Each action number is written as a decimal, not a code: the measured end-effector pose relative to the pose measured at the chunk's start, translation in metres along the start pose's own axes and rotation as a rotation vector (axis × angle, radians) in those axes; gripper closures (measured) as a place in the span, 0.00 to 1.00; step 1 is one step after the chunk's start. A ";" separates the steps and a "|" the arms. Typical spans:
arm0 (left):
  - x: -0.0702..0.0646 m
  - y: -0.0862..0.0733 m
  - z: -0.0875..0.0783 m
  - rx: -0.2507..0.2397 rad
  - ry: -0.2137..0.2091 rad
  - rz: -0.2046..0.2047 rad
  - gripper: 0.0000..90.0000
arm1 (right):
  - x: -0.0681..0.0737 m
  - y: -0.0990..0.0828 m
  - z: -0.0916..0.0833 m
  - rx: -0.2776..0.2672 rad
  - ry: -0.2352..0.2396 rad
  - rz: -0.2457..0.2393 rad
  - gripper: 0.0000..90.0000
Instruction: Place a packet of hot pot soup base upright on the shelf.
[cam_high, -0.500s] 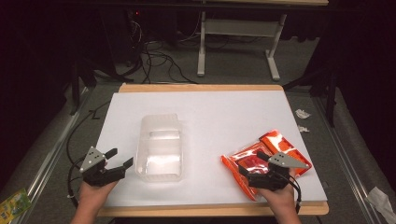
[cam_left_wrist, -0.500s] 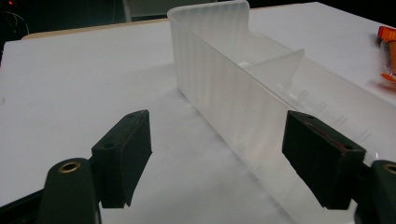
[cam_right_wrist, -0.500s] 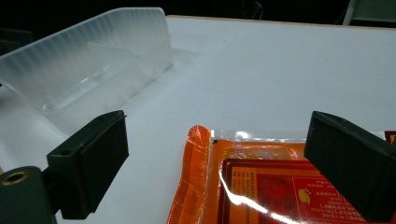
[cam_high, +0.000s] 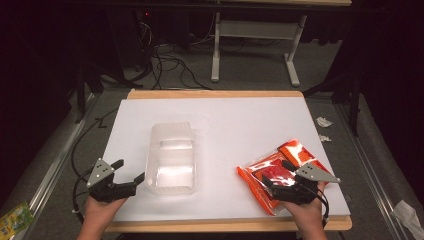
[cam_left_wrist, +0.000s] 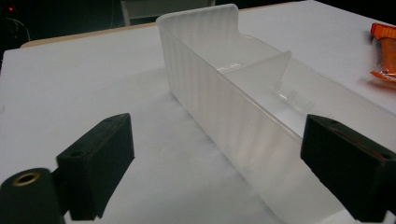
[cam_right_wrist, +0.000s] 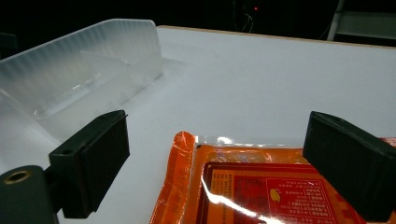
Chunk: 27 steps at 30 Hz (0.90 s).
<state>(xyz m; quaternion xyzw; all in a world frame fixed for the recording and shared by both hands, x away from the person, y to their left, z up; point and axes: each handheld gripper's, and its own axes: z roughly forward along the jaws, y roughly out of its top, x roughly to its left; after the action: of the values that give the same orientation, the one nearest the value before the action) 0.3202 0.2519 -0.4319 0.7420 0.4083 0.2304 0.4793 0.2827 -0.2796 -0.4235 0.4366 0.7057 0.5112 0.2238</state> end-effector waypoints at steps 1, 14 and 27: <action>0.000 0.000 -0.001 -0.004 0.004 -0.001 0.10 | 0.000 0.000 0.000 0.002 0.000 0.000 0.07; -0.001 -0.002 -0.019 -0.055 0.017 0.022 0.07 | -0.008 0.001 -0.009 0.004 -0.032 -0.007 0.05; 0.005 -0.002 -0.020 -0.022 -0.041 -0.016 0.02 | -0.038 -0.007 -0.023 0.023 -0.123 0.056 0.10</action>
<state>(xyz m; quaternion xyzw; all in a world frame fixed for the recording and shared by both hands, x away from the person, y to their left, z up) 0.3075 0.2664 -0.4257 0.7378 0.4017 0.2160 0.4976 0.2821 -0.3244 -0.4257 0.4894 0.6841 0.4810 0.2474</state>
